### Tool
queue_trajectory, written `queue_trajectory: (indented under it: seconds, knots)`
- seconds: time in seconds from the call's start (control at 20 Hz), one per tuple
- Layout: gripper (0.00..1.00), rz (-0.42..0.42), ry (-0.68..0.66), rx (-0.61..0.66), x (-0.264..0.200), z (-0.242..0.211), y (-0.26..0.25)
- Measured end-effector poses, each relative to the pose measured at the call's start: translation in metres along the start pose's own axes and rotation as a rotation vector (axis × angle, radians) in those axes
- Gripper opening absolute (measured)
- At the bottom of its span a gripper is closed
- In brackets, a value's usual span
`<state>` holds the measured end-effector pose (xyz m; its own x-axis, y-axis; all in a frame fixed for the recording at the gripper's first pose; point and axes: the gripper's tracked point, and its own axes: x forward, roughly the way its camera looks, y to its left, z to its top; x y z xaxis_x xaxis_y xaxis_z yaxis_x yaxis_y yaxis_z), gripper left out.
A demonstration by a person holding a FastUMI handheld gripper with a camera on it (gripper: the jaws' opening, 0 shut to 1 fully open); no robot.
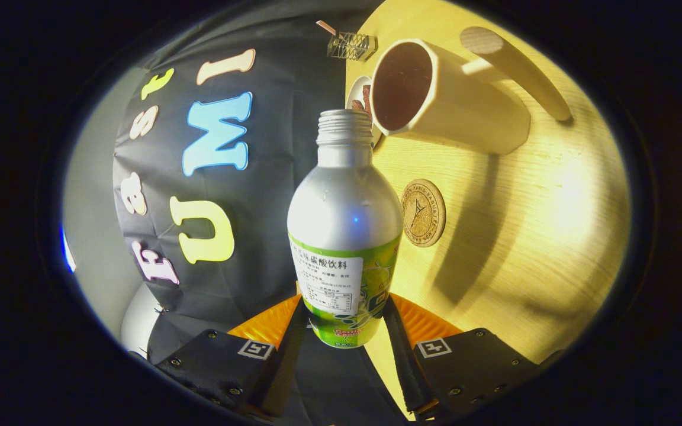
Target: Take the bottle from table, then pour the juice into the cup, finally place the bottle on the coaster
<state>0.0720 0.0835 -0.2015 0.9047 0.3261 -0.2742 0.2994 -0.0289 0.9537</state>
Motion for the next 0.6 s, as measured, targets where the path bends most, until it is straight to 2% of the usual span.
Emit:
queue_trajectory:
  seconds: [0.6]
  knots:
    - [0.73, 0.011, -0.014, 0.111, -0.002, 0.011, 0.01]
